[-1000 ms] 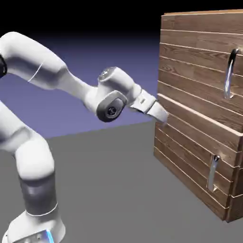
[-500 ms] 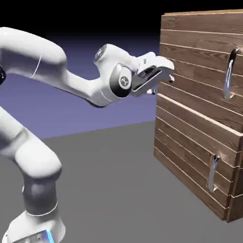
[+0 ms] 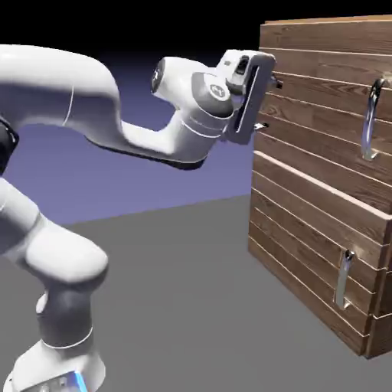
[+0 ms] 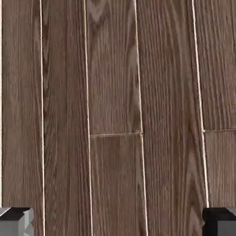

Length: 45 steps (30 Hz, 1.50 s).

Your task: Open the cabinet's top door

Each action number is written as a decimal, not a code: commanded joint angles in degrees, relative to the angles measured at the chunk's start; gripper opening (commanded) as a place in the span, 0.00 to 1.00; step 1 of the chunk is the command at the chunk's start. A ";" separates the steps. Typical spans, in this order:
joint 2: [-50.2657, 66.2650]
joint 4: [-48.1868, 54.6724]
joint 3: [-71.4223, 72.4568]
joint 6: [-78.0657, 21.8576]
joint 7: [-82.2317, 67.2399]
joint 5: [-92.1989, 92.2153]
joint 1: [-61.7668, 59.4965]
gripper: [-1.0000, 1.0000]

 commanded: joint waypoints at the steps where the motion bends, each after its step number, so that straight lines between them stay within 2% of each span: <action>1: -0.16 0.76 -1.04 0.05 -0.79 -2.50 0.98 0.50; 32: -5.18 24.40 -33.38 1.70 -25.30 -79.74 31.16 0.50; 34: -5.19 24.41 -33.39 1.70 -25.31 -79.76 31.17 0.50; 41: -2.78 33.32 -42.77 1.79 -25.27 -79.92 43.79 0.50; 42: -2.78 33.32 -42.77 1.79 -25.27 -79.92 43.79 0.00; 45: -1.36 30.53 -39.94 0.49 -23.01 -80.24 39.64 0.00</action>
